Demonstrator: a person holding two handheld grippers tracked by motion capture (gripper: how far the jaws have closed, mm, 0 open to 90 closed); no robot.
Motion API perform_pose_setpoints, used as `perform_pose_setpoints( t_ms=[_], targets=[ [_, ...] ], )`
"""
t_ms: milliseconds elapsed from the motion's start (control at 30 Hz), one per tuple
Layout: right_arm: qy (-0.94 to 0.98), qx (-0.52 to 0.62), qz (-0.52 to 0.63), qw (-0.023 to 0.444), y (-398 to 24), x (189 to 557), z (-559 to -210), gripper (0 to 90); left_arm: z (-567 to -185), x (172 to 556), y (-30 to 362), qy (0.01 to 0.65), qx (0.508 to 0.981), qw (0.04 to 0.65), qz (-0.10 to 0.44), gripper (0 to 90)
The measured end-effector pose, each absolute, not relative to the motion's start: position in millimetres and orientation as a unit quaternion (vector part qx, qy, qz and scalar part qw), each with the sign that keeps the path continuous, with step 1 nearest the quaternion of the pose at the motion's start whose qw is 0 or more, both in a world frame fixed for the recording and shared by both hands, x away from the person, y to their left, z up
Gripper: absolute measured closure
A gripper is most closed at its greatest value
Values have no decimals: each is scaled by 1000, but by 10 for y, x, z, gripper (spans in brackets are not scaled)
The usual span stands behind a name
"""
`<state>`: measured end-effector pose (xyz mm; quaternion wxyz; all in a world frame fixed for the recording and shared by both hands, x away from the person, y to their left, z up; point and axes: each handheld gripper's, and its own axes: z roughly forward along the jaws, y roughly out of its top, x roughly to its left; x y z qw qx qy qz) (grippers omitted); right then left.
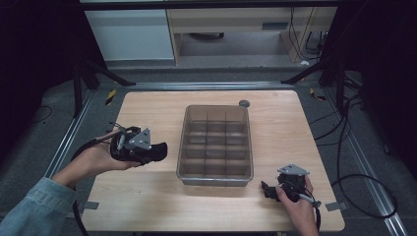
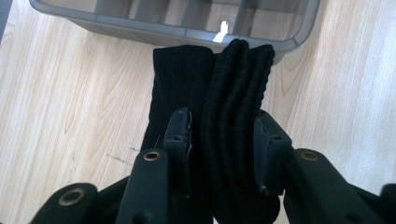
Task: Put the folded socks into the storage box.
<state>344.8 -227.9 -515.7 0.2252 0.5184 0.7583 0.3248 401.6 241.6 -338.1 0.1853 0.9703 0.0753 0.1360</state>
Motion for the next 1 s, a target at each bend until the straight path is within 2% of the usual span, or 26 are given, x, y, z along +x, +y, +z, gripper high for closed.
perform_pose_setpoints(
  t_ms=[1000],
  targets=[
    [759, 518, 326, 224, -2277, 3445, -5158, 7, -3041, 4150, 1939, 31, 973, 175, 146, 627]
  ],
)
